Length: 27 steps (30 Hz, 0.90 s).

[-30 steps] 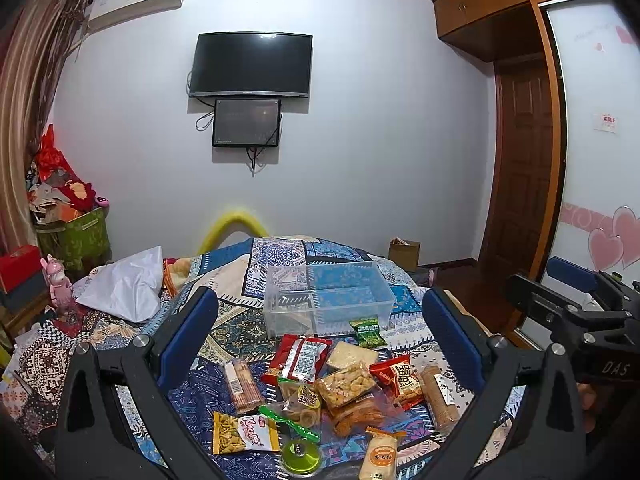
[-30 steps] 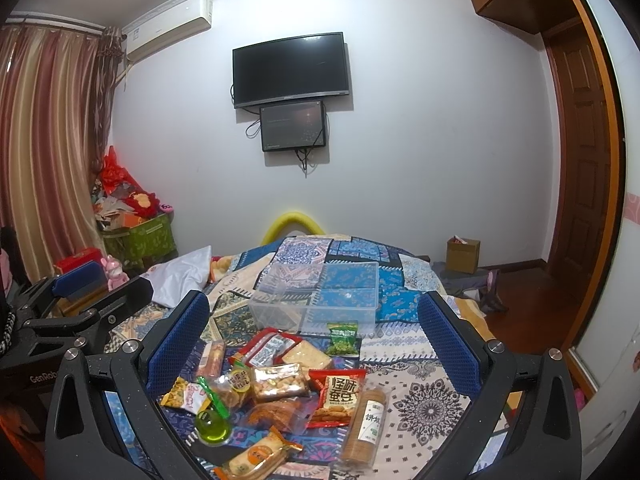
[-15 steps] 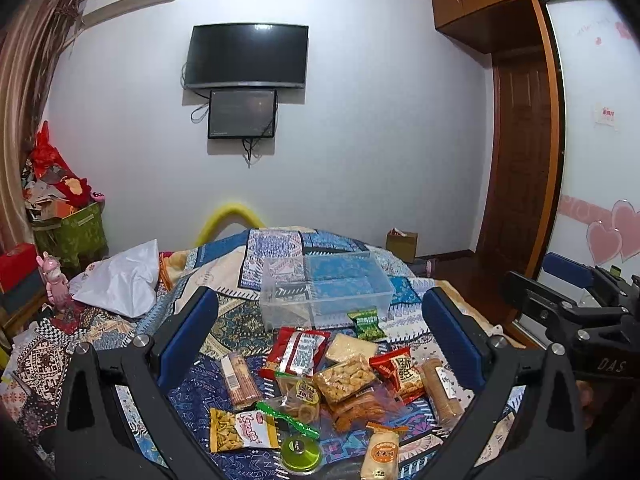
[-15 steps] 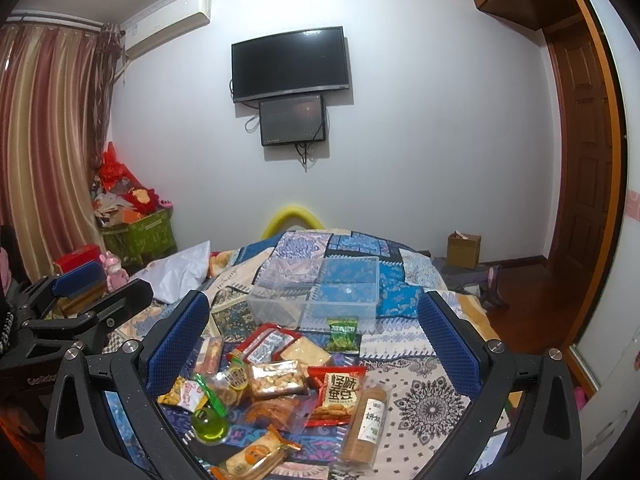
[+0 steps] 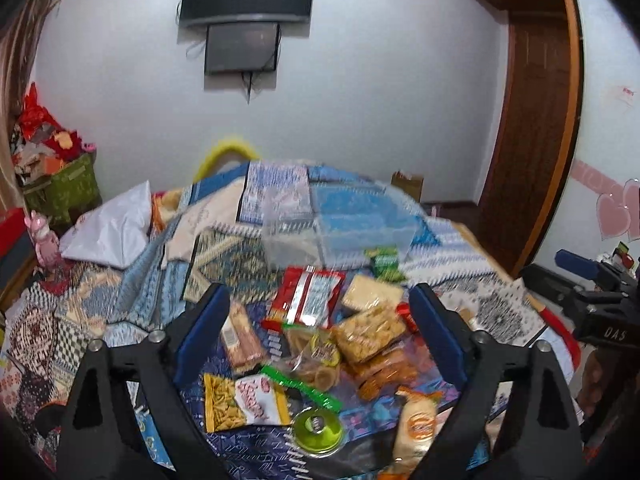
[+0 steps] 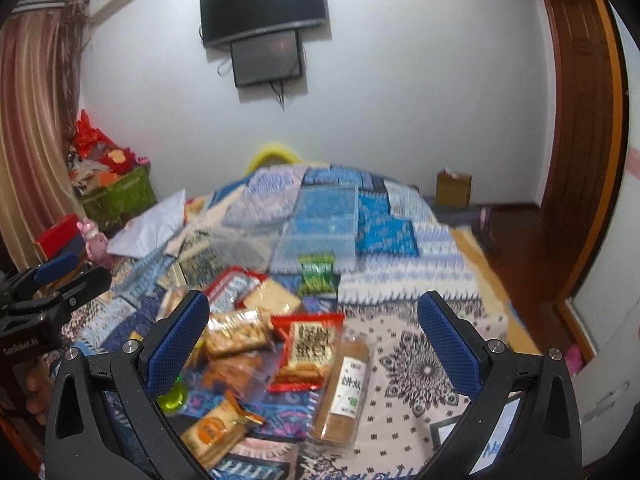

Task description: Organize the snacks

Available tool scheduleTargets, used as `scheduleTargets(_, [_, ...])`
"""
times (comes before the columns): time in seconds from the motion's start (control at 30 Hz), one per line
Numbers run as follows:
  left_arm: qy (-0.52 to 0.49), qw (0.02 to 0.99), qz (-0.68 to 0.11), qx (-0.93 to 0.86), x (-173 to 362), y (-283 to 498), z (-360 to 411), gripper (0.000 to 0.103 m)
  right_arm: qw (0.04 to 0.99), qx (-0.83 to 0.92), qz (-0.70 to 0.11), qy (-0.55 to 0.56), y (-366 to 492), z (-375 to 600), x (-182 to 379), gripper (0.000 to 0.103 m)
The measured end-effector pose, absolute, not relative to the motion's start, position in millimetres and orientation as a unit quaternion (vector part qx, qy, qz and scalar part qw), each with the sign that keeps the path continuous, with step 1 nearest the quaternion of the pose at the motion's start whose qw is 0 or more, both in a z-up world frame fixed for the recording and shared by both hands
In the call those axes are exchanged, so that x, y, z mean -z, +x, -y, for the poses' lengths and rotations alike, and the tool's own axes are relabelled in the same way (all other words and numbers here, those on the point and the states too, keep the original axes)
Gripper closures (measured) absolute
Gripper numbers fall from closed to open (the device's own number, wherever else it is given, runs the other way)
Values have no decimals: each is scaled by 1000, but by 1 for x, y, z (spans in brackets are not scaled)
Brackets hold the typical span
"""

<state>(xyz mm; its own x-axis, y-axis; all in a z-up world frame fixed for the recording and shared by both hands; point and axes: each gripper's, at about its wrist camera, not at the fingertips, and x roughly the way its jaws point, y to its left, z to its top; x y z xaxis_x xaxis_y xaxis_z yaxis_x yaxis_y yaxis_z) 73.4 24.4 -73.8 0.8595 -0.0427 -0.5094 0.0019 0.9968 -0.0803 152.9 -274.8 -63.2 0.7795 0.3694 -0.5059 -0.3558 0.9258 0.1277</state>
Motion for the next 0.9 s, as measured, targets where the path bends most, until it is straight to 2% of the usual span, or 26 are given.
scheduleTargets(0.2, [-31,949,-313,-19,108,90,-42,17,934,-182,-309,3,168,281,89,1])
scheduleTargets(0.47, [-40,929,-365,-48,143,117,-69,20,909,-191,-371,-4,182,279,126,17])
scheduleTargets(0.53, [-50,921,-382,-49,152,127,-76,23,904,-189,-384,-5,186,278,135,18])
scheduleTargets(0.67, [-77,906,-413,-57,171,143,-92,30,896,-184,-405,-6,193,279,147,29])
scheduleTargets(0.8, [-85,898,-429,-57,180,155,-100,35,888,-185,-421,-3,200,282,157,32])
scheduleTargets(0.9, [-83,894,-436,-57,185,164,-104,36,881,-189,-433,-3,205,282,164,45])
